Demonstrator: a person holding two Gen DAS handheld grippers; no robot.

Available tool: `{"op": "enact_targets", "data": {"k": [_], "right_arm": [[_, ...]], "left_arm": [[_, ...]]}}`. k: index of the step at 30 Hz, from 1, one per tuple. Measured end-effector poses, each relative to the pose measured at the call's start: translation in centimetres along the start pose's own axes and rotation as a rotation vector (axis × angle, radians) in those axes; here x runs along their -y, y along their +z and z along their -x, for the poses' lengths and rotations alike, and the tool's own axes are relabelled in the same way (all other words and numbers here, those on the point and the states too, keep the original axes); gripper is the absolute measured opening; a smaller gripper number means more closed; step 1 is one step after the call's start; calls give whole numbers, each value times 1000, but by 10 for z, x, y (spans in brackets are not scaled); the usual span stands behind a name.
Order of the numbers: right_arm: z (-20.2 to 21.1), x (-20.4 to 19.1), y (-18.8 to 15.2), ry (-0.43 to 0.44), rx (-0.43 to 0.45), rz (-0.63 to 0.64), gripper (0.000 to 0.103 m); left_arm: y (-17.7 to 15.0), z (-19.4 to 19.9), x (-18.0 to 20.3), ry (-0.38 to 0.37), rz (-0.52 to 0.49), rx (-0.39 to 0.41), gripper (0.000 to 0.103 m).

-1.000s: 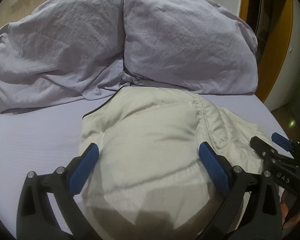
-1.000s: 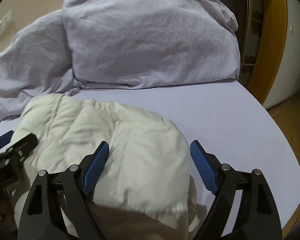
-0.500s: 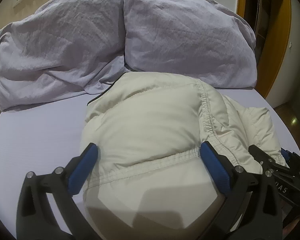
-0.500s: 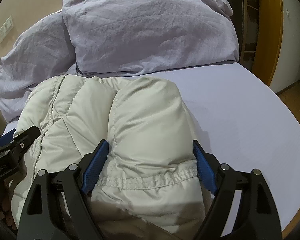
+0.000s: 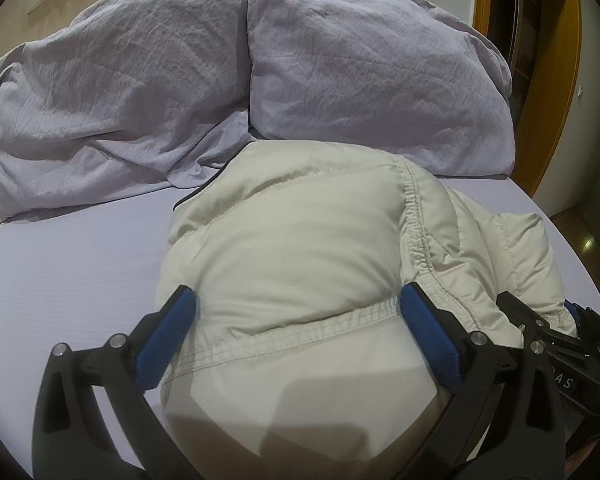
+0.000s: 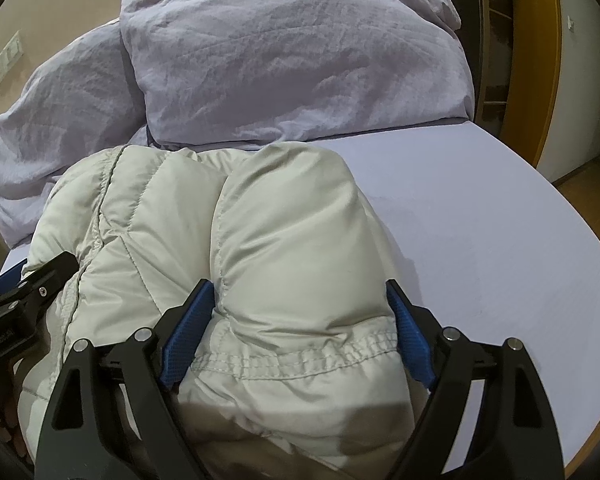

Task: Fold large clothes
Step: 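Grasp the beige jacket bundle with both grippers from its folded edge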

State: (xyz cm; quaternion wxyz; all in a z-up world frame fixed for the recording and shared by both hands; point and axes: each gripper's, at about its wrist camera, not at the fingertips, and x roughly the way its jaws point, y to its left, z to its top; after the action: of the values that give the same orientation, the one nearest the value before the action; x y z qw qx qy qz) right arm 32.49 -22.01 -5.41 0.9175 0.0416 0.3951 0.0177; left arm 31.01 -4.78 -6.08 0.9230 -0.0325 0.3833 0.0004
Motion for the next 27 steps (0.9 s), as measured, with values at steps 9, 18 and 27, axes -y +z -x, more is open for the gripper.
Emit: {"op": "enact_targets", "data": {"k": [9, 18, 27], "right_arm": [[-1, 2, 0, 5, -5, -12, 88], [-2, 4, -1, 13, -12, -26, 88], [-4, 6, 0, 24, -25, -48, 90]], "left_arm": [[-1, -1, -1, 2, -1, 1, 101], [0, 0, 0, 2, -2, 1, 101], [-1, 0, -1, 4, -3, 1, 101]]}}
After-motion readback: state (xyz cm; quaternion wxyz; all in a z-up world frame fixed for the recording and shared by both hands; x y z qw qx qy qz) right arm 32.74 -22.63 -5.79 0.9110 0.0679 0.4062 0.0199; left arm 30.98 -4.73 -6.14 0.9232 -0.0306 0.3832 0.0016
